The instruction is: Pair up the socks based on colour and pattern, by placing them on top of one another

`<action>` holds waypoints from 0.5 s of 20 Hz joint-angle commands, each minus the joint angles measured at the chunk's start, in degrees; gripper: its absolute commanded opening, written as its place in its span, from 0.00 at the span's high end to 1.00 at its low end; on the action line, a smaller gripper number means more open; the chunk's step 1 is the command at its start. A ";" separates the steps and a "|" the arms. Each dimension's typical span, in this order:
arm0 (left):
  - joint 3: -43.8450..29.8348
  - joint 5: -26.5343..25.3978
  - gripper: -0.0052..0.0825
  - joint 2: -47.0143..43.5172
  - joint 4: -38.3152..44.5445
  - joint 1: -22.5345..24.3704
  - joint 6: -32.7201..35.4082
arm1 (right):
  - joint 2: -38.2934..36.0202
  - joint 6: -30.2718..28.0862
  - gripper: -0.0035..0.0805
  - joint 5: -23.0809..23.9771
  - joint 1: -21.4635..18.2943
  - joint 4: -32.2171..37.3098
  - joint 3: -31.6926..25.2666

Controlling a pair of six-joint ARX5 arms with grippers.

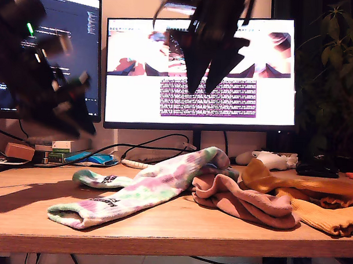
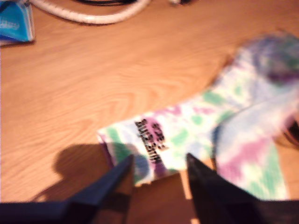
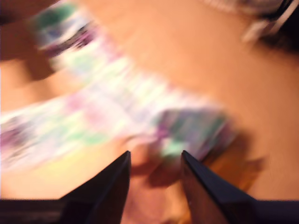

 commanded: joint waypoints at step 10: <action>11.69 -3.98 0.46 14.56 -7.41 0.26 -1.44 | -10.10 2.14 0.54 -2.32 -0.15 -2.32 -0.31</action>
